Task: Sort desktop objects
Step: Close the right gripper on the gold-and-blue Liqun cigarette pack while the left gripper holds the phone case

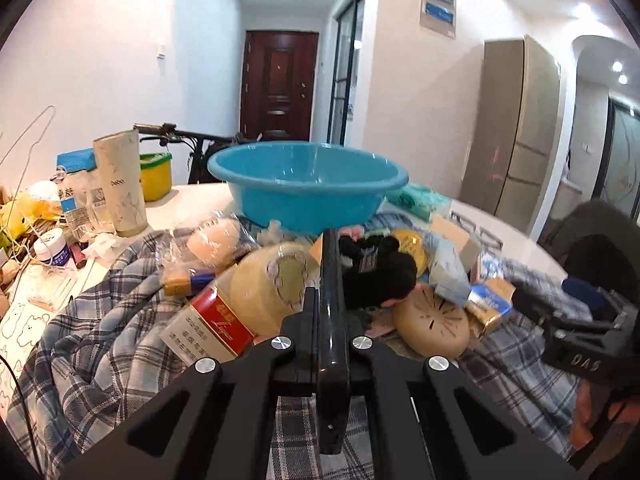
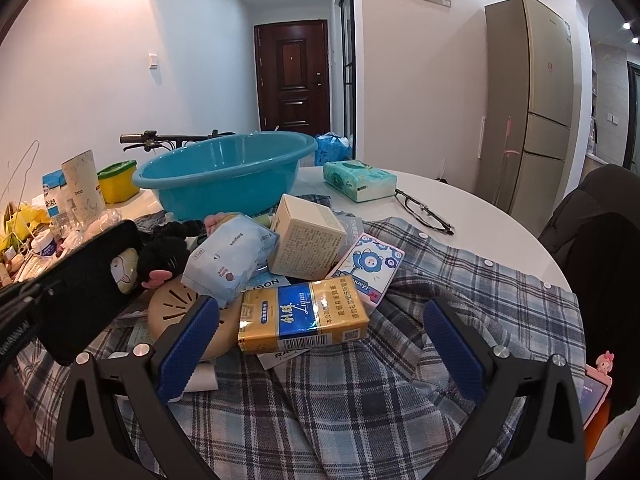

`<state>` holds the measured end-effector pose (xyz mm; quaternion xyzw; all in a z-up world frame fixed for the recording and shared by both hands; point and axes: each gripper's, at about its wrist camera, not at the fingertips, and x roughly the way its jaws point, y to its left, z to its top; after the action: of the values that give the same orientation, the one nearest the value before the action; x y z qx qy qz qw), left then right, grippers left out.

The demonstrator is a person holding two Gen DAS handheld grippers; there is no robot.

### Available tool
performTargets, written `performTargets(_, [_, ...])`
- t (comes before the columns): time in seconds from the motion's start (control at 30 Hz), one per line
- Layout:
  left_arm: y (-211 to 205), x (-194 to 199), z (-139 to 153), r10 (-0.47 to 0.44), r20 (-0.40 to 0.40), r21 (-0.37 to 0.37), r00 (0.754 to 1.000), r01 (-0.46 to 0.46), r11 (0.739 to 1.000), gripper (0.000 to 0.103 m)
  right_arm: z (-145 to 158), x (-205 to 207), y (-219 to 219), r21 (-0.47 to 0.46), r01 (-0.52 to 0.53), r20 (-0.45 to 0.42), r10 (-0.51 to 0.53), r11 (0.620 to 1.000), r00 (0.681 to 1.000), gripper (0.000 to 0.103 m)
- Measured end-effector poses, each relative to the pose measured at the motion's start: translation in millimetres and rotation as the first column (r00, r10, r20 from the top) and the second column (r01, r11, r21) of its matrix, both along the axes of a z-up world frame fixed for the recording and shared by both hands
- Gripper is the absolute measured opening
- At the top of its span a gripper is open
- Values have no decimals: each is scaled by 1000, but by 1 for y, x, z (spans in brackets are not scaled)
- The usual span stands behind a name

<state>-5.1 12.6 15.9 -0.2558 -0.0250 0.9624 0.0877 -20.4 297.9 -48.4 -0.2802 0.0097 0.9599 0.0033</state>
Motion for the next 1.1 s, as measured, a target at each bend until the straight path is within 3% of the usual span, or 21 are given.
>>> performTargets(0.13, [-6, 8, 10, 23, -56, 16, 998, -22, 1000, 3, 0, -1, 2, -5, 5, 4, -5, 1000, 1000, 102])
performTargets(0.23, [-13, 11, 14, 30, -62, 73, 998, -26, 997, 3, 0, -1, 2, -7, 3, 2, -3, 1000, 1000, 102])
performTargets(0.47, [-11, 12, 16, 18, -67, 65, 998, -14, 998, 3, -4, -5, -4, -2, -14, 18, 14, 1000, 1000, 102])
performTargets(0.93, [-8, 9, 15, 14, -55, 55, 998, -11, 998, 3, -34, -37, -10, 60, -39, 200, 27, 997, 980, 102])
performTargets(1.1, [-5, 9, 14, 6, -56, 28, 998, -4, 1000, 3, -38, -38, -10, 50, -45, 202, 34, 998, 979, 102])
